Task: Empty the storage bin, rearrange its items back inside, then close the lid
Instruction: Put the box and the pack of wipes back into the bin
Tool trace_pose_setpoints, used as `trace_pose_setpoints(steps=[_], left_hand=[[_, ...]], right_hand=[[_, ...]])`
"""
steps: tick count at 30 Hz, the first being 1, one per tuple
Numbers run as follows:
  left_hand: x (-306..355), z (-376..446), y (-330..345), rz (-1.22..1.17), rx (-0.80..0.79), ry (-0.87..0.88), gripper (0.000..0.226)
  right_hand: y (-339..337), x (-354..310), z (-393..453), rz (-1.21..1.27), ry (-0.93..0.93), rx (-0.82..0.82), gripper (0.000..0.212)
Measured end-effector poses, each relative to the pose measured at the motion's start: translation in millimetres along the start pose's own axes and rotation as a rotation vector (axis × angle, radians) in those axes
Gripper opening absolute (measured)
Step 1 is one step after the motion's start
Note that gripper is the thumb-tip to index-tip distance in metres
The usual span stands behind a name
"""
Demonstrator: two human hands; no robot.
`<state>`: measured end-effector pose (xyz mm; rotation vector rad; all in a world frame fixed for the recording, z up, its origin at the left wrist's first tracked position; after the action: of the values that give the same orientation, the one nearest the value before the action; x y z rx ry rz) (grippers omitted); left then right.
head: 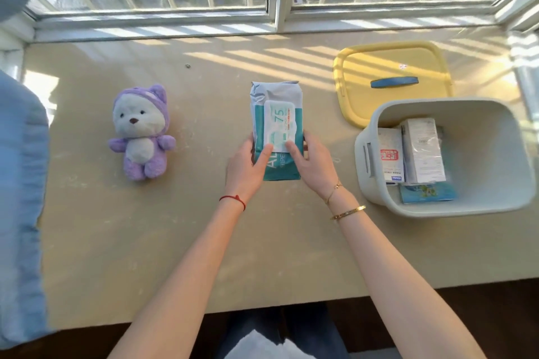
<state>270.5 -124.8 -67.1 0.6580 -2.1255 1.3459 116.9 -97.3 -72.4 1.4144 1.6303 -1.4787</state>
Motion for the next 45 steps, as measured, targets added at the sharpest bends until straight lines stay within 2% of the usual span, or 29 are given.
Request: trace_pose_setpoints(steps=[6, 12, 17, 21, 28, 33, 37, 41, 45], left_hand=[[63.4, -52.4, -15.1, 0.045, 0.039, 0.120, 0.036], [132.3, -89.2, 13.8, 0.049, 0.013, 0.201, 0.041], [190.2, -103.6, 78.6, 0.043, -0.044, 0.205, 0.039], [232.4, -108.5, 148.9, -0.041, -0.135, 0.122, 0.041], [290.3, -104.4, 249.1, -0.157, -0.196, 0.022, 0.043], [302.1, -90.7, 295.8, -0.154, -0.224, -0.039, 0.043], [305.8, -76.9, 320.9, -0.109, -0.220, -0.053, 0.041], [305.9, -65.3, 336.9, -0.073, -0.211, -0.081, 0.041], [296.9, -58.9, 346.9, -0.037, -0.217, -0.110, 0.040]], right_hand=[[-56.1, -29.0, -56.4, 0.053, -0.075, 0.101, 0.036], [-135.9, -29.0, -101.1, 0.069, -0.116, 0.184, 0.041], [-219.6, 1.0, -117.0, 0.050, -0.091, 0.200, 0.040], [-289.5, 40.2, -117.1, -0.046, -0.047, 0.162, 0.040], [-382.8, 104.9, -96.1, -0.142, 0.028, 0.085, 0.034], [-406.1, 141.1, -70.4, -0.174, 0.093, 0.009, 0.032], [-410.6, 160.2, -52.8, -0.224, 0.115, 0.033, 0.033], [-404.2, 169.5, -40.9, -0.274, 0.139, 0.043, 0.051], [-397.7, 182.6, -36.9, -0.243, 0.178, -0.008, 0.059]])
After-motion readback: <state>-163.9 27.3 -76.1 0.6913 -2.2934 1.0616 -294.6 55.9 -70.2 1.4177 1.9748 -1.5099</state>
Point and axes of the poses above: each hand's wrist, its own z-axis towards the middle knuckle, its own y-axis out of the palm, x = y × z, the point moved 3 cm from there along z, towards the middle knuckle, and after that the axes turned 14 degrees about z, right-handed, at the moved point
